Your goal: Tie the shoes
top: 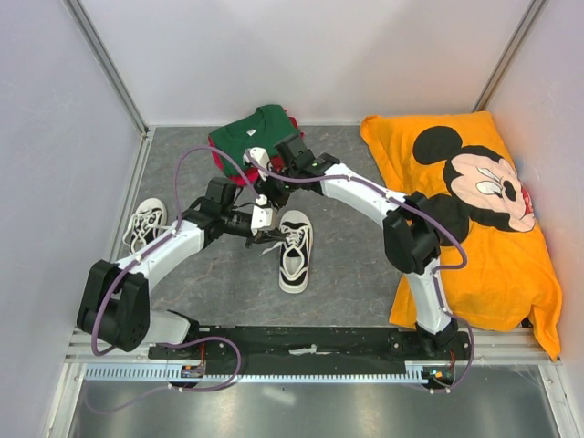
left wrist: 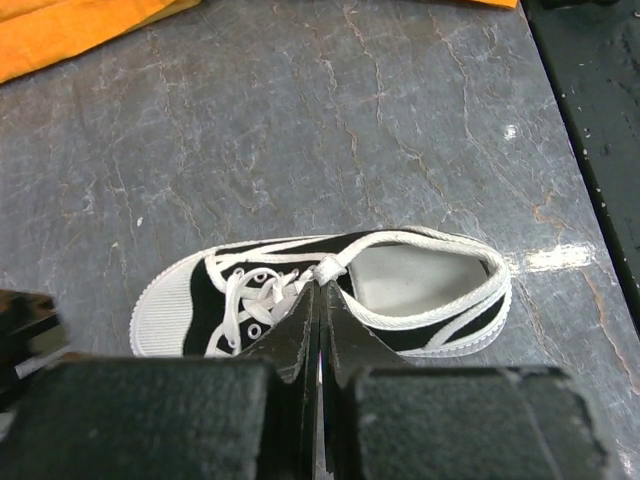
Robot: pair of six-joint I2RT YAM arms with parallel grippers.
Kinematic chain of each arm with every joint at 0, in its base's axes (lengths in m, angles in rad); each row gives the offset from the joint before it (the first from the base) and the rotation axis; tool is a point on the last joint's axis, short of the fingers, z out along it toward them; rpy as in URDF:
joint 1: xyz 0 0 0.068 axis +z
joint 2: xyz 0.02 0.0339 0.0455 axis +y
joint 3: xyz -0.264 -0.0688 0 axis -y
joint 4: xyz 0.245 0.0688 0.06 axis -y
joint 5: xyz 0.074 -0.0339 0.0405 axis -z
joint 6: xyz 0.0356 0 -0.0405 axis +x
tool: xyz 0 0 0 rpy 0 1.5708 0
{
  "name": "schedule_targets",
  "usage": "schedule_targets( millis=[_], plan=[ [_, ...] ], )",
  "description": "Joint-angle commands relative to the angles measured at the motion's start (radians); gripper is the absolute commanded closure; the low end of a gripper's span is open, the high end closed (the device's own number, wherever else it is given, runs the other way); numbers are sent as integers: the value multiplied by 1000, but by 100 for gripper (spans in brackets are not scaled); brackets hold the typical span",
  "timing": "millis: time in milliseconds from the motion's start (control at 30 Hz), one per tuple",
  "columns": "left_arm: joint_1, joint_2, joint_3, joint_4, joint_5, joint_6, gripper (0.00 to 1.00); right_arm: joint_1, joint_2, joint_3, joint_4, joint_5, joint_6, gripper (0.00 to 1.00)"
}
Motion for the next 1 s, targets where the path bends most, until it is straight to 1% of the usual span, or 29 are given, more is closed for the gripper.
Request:
schedule_targets(
  millis=[0, 33, 133, 233, 433, 500, 667, 767, 967],
  plan=[
    [-3, -39, -17, 7, 24, 58, 98, -40, -74, -19, -56, -55, 14, 37],
    [-2, -38, -20, 19, 20, 57, 99, -59, -110, -48, -84, -55, 5, 33],
    [-3, -31, -31, 53, 13, 31, 98, -104, -183, -111, -137, -57, -10, 32],
    [-3, -15, -23, 71, 7, 20, 98, -144, -249, -184, -170, -83, -15, 32],
    [-3, 19, 0, 84, -7, 23, 98, -169, -335, -329, -184, -221, 25, 33],
    [-3, 25, 3, 87, -9, 20, 98, -169, -341, -355, -145, -262, 75, 33],
    [-3, 36, 12, 97, -26, 11, 98, -149, -335, -407, -67, -299, 163, 33],
    [-1, 36, 12, 105, -29, 0, 98, -121, -326, -418, -50, -302, 186, 34],
    [-1, 38, 6, 113, -27, -4, 98, -104, -318, -439, -19, -264, 204, 40]
  ],
)
